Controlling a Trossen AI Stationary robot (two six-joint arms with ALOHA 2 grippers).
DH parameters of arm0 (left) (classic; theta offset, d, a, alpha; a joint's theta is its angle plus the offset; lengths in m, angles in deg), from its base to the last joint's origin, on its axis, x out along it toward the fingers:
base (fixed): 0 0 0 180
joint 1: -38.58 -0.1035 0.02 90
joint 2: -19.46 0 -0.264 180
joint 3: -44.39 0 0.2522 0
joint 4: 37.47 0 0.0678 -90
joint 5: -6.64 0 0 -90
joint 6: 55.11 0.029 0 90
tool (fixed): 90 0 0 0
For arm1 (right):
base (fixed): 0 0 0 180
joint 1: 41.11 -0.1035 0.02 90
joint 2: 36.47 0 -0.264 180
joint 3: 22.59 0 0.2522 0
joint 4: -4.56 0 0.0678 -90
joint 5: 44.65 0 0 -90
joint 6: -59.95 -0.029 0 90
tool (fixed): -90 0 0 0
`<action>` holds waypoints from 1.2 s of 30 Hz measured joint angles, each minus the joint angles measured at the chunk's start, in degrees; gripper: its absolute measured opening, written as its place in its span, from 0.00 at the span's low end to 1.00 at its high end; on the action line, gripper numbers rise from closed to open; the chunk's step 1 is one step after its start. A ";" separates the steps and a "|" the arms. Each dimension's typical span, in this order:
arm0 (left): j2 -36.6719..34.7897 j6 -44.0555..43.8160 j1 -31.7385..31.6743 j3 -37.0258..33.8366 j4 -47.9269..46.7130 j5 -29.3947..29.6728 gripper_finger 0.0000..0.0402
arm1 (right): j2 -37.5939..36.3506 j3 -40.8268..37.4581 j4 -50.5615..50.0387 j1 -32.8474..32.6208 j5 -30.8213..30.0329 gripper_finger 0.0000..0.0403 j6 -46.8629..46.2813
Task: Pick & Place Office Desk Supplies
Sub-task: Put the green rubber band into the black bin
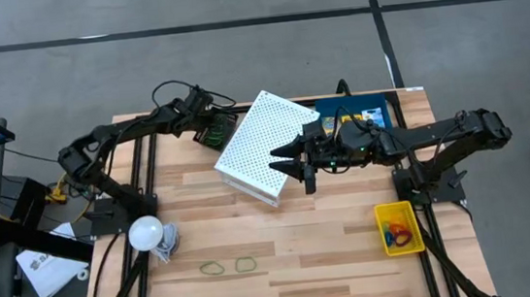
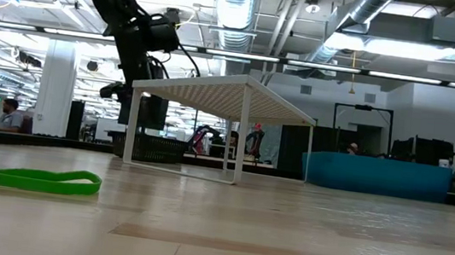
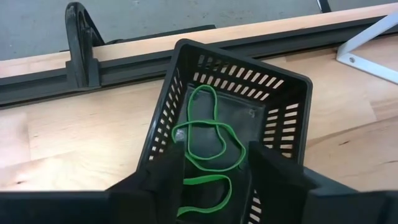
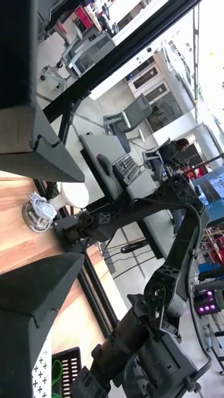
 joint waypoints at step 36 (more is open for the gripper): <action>-32.55 18.48 29.92 0.04 -9.14 -35.53 0.30 | 0.00 -0.02 -3.03 0.01 0.04 0.48 1.10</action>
